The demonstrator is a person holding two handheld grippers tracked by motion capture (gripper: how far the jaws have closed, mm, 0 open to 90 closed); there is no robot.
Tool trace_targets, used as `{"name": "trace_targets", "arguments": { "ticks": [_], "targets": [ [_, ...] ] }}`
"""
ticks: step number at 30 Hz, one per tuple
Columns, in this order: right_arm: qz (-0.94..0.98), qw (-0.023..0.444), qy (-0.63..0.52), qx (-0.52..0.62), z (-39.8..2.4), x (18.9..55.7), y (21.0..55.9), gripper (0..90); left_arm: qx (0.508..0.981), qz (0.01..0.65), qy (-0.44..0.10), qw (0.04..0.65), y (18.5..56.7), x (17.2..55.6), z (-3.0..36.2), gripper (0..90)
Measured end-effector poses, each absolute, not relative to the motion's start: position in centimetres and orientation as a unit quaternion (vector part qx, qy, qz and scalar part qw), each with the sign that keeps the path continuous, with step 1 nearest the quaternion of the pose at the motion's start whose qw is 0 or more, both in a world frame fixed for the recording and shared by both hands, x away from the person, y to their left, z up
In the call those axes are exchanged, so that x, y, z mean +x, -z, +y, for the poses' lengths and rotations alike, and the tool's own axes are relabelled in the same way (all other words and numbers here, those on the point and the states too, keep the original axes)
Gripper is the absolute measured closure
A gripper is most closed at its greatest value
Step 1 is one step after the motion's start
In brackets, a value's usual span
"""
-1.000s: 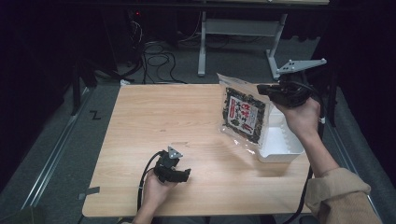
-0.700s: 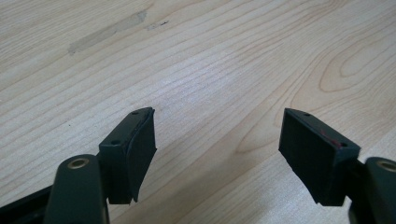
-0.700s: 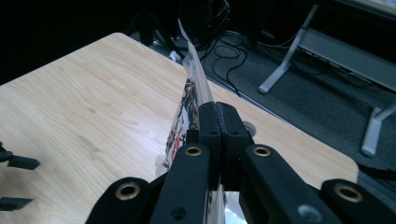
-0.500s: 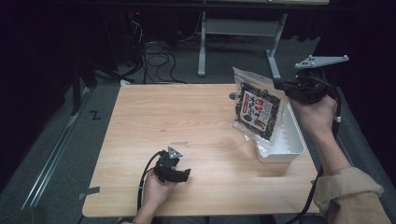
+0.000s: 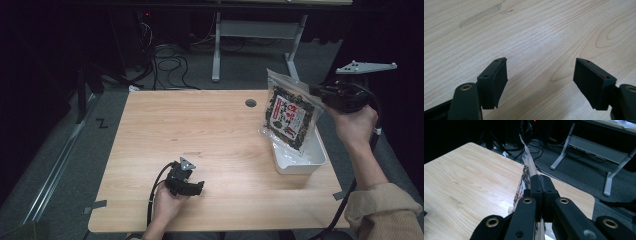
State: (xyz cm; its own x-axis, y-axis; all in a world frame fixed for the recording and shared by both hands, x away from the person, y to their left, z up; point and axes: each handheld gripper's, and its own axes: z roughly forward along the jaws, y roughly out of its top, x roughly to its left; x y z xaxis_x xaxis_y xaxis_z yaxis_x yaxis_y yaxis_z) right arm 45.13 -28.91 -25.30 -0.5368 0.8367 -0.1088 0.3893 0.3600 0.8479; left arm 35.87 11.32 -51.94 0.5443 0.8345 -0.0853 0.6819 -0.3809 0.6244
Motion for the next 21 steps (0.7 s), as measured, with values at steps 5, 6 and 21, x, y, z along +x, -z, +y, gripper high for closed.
{"name": "trace_targets", "arguments": {
  "ticks": [5, 6, 21],
  "targets": [
    [0.773, 0.283, -0.402, 0.401, -30.0, 45.0, 25.2, 90.0, 0.822, 0.462, -0.121, 0.311, 52.0, 35.9, 11.3, 27.8],
    [0.774, 0.285, -0.399, 0.401, -30.1, 45.0, 25.3, 90.0, 0.822, 0.462, -0.122, 0.31, 52.0, 35.9, 11.3, 27.8],
    [0.764, 0.298, -0.397, 0.413, -32.0, 44.6, 25.2, 90.0, 0.822, 0.462, -0.123, 0.311, 52.0, 35.9, 11.3, 27.9]
  ]
}}
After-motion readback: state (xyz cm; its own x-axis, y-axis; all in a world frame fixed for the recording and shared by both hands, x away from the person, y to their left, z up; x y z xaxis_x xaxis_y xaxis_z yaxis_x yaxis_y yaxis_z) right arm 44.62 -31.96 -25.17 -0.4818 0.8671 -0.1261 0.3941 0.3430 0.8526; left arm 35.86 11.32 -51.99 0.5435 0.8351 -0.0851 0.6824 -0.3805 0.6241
